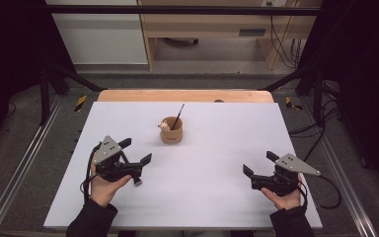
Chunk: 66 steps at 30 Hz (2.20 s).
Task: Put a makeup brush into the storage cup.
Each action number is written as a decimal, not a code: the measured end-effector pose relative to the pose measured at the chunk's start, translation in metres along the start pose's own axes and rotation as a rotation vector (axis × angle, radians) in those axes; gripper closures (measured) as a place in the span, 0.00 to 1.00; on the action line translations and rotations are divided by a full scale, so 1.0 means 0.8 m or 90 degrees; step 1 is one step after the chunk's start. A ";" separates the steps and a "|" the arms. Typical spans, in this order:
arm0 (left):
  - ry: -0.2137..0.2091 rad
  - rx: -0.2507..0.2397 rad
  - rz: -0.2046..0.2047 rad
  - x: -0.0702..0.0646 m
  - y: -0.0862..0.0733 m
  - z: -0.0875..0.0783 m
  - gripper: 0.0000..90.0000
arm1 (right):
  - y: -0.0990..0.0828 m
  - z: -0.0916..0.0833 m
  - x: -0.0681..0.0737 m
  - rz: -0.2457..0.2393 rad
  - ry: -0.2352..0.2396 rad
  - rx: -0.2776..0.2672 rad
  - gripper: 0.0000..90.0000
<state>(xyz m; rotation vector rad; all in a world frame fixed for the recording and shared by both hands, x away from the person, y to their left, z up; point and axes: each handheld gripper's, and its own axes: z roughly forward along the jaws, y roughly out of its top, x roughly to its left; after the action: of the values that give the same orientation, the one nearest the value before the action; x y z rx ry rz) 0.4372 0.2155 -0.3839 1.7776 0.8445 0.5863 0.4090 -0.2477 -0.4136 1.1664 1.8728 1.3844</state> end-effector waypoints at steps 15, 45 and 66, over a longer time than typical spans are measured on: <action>0.010 -0.005 -0.026 0.018 -0.014 -0.032 0.11 | -0.001 0.000 0.000 0.002 -0.001 0.001 0.04; 0.069 0.036 -0.049 0.055 -0.056 -0.059 0.06 | 0.001 -0.001 0.000 0.002 -0.005 0.001 0.04; 0.091 0.073 -0.076 0.063 -0.060 -0.034 0.08 | 0.000 -0.001 -0.001 -0.001 -0.006 0.005 0.05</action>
<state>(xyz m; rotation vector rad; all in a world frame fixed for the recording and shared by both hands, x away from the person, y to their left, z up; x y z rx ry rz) 0.4364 0.2813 -0.4193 1.7891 1.0940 0.6020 0.4090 -0.2489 -0.4136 1.1738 1.8737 1.3693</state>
